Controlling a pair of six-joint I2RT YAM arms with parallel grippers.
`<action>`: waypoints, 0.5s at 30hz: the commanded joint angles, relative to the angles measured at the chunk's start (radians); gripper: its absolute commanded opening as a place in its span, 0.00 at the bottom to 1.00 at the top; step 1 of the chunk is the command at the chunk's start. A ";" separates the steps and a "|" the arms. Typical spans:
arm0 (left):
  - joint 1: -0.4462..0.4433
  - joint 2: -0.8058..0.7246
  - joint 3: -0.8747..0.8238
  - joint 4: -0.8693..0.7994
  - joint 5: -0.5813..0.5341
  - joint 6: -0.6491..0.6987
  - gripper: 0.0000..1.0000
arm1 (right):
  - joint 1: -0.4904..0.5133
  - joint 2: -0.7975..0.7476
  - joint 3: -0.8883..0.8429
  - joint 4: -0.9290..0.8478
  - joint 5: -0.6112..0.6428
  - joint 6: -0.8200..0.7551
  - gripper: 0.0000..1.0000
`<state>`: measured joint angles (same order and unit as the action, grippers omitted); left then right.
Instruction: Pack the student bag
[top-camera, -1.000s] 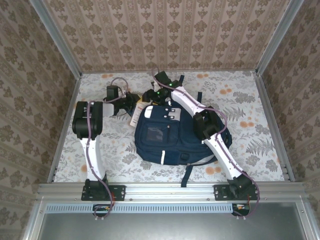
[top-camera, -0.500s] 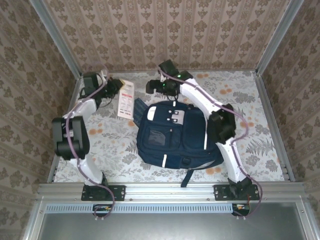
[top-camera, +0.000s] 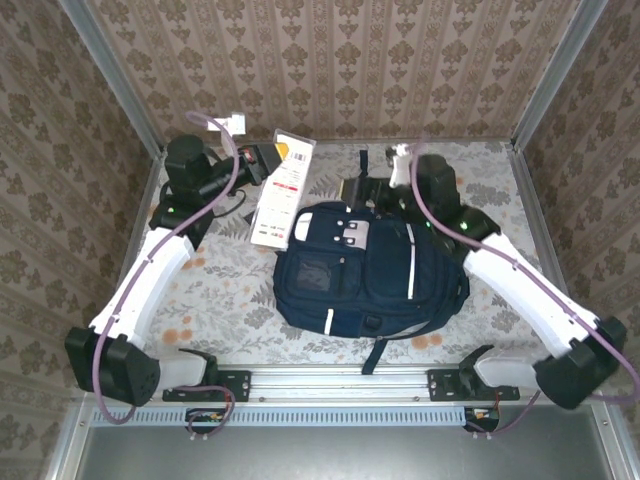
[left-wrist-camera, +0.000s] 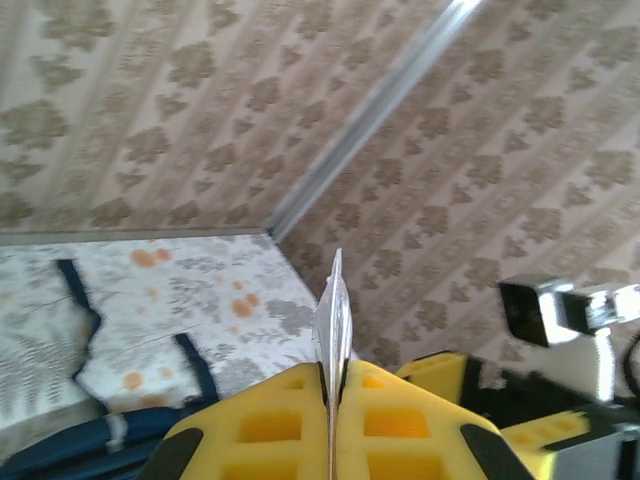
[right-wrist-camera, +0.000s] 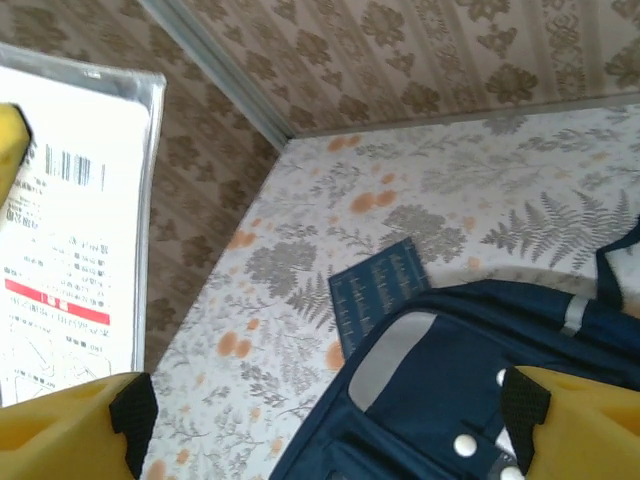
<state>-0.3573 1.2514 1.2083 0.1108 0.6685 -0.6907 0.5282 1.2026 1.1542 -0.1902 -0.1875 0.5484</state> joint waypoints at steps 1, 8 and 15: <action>-0.069 -0.015 -0.031 0.161 0.018 -0.075 0.02 | -0.006 -0.121 -0.175 0.220 -0.097 0.072 0.91; -0.200 0.066 0.090 0.071 0.184 0.051 0.01 | -0.015 -0.413 -0.302 0.123 -0.137 -0.066 0.94; -0.238 0.127 0.212 -0.106 0.379 0.303 0.00 | -0.019 -0.531 -0.252 -0.146 -0.154 -0.289 0.96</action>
<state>-0.5732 1.3800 1.3628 0.0799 0.9234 -0.5503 0.5148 0.6827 0.8722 -0.2035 -0.3229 0.3901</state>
